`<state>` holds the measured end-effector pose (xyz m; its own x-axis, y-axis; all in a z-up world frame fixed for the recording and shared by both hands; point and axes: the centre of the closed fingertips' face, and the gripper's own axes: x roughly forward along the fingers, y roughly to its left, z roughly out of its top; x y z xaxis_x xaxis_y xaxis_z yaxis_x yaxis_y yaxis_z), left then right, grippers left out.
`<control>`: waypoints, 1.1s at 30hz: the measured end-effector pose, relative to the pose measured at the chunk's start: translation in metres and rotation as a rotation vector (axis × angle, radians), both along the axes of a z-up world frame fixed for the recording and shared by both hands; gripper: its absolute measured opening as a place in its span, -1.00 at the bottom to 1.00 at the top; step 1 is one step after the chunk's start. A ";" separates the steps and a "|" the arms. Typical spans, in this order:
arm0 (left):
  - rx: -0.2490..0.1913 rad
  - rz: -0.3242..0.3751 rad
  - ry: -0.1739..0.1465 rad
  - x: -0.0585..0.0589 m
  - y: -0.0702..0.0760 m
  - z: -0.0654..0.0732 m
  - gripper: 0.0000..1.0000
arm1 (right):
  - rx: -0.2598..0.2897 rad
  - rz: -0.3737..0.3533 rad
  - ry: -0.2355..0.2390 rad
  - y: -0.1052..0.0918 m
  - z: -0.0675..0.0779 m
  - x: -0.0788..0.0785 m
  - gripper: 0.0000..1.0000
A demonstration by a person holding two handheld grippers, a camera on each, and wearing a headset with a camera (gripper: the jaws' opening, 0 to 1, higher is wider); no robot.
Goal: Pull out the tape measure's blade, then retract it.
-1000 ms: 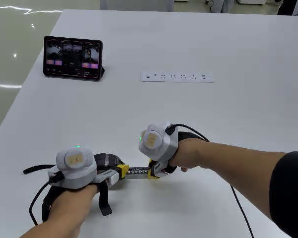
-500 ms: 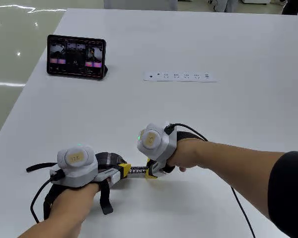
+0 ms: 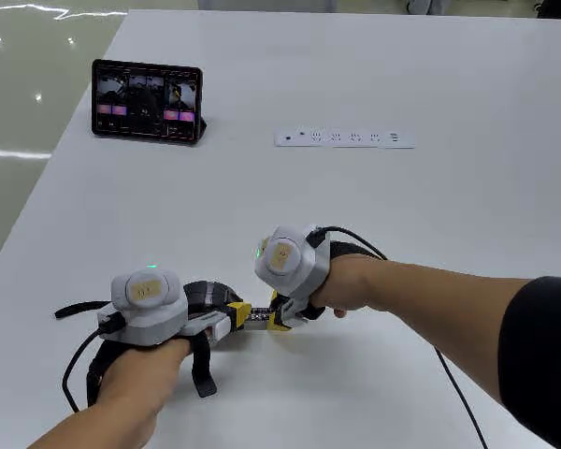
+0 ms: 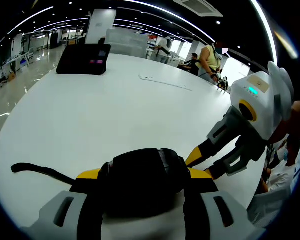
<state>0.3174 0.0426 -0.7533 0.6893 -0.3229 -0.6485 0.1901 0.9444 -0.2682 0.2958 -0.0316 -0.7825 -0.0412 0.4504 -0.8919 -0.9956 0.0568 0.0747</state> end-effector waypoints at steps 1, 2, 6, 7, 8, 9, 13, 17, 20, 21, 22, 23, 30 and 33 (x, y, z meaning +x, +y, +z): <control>0.000 0.001 0.000 0.000 0.000 0.000 0.21 | 0.002 0.000 0.000 0.001 0.000 0.000 -0.80; -0.001 0.002 0.000 0.000 0.000 0.000 0.21 | 0.005 -0.001 0.001 0.002 0.000 0.000 -0.80; -0.003 0.005 0.002 0.000 0.000 0.000 0.21 | 0.014 0.002 -0.002 0.004 0.000 0.000 -0.80; -0.004 0.006 0.002 0.000 0.000 0.000 0.21 | 0.016 0.002 -0.003 0.005 0.000 0.000 -0.80; -0.004 0.006 0.002 0.000 0.000 0.000 0.21 | 0.018 0.002 -0.004 0.006 0.000 0.000 -0.80; -0.004 0.007 0.002 0.000 0.000 0.000 0.21 | 0.019 0.004 -0.006 0.006 0.000 0.000 -0.80; -0.005 0.007 0.004 0.000 0.000 -0.001 0.21 | 0.028 -0.001 -0.008 0.010 0.000 0.000 -0.80; -0.007 0.007 0.006 -0.001 0.000 0.000 0.21 | 0.037 -0.005 -0.006 0.013 0.000 0.000 -0.80; -0.009 0.007 0.006 -0.001 -0.001 0.000 0.21 | 0.043 -0.010 -0.003 0.016 0.000 0.000 -0.80; -0.009 0.007 0.007 -0.001 -0.001 0.000 0.21 | 0.045 -0.008 -0.004 0.017 0.000 0.000 -0.80; -0.009 0.007 0.007 -0.001 -0.001 0.000 0.21 | 0.047 -0.009 -0.004 0.018 0.000 0.000 -0.80; -0.010 0.007 0.008 -0.001 -0.001 -0.001 0.21 | 0.049 -0.008 -0.005 0.019 0.000 0.000 -0.80; -0.013 0.008 0.008 -0.001 -0.001 -0.001 0.21 | 0.061 -0.009 -0.001 0.024 0.000 0.000 -0.80; -0.014 0.008 0.008 -0.001 -0.001 0.000 0.21 | 0.063 -0.008 -0.002 0.025 0.000 0.000 -0.80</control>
